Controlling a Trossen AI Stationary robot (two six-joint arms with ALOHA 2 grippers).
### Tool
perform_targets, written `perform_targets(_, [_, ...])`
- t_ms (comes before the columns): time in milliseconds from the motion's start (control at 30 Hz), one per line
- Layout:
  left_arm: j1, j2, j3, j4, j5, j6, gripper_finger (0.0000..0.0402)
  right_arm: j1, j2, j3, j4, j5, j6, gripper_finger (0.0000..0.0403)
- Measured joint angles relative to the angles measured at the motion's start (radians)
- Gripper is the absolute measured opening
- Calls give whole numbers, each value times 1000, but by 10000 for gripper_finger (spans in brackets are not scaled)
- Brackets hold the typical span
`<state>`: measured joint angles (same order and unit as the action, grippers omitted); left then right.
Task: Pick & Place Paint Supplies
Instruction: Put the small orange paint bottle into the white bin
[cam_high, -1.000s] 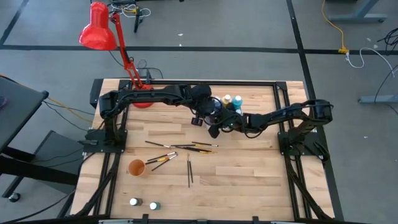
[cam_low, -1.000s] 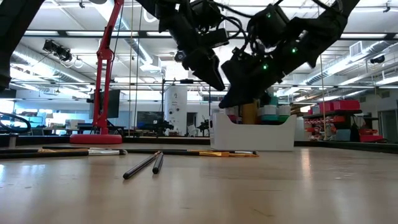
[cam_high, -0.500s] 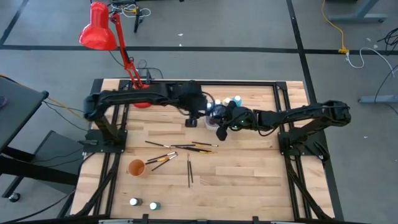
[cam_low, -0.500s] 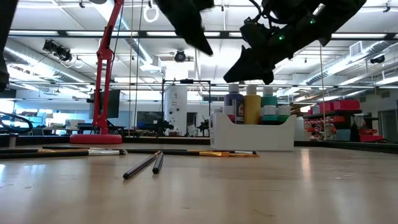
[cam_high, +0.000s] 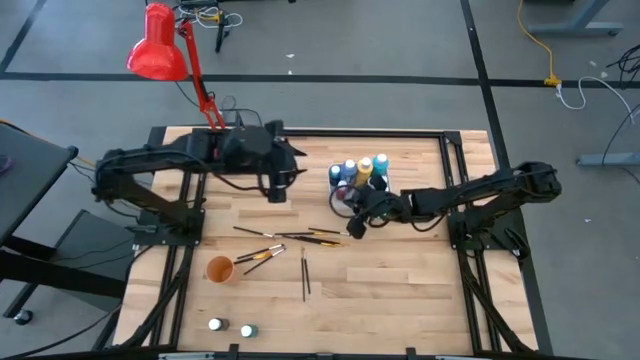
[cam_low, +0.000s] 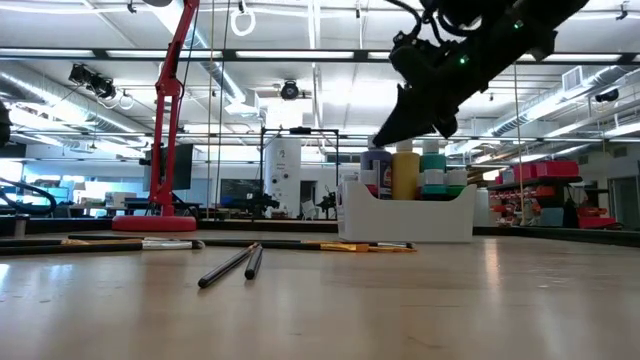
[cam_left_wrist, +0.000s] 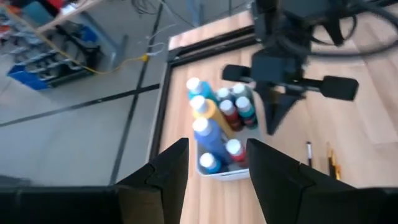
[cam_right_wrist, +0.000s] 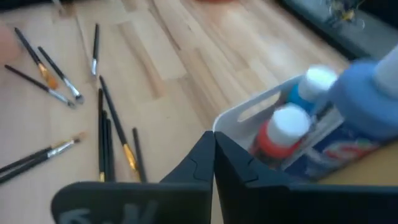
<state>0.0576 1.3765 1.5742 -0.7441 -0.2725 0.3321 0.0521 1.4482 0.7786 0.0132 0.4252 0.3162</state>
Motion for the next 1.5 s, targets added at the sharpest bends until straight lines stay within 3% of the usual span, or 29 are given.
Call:
perform_targets(267, [-1,-30,-1,-46,-28,-26,171,-5,135,183,-297,111,67,2])
perform_targets(400, [-1,-18,0,-54,-27,-22,171,-46,190,278,-418,49,137,1])
perform_targets(700, [-1,-12,-9,-77,-27,-22,171,-110,303,308,-453,-93,167,1])
perform_targets(1100, [0,-13,-9,-74,-27,-3,171,-193,321,308,-383,-99,101,0])
perform_targets(1500, [0,-13,-9,-75,-27,-3,171,-202,320,308,-346,-124,42,0])
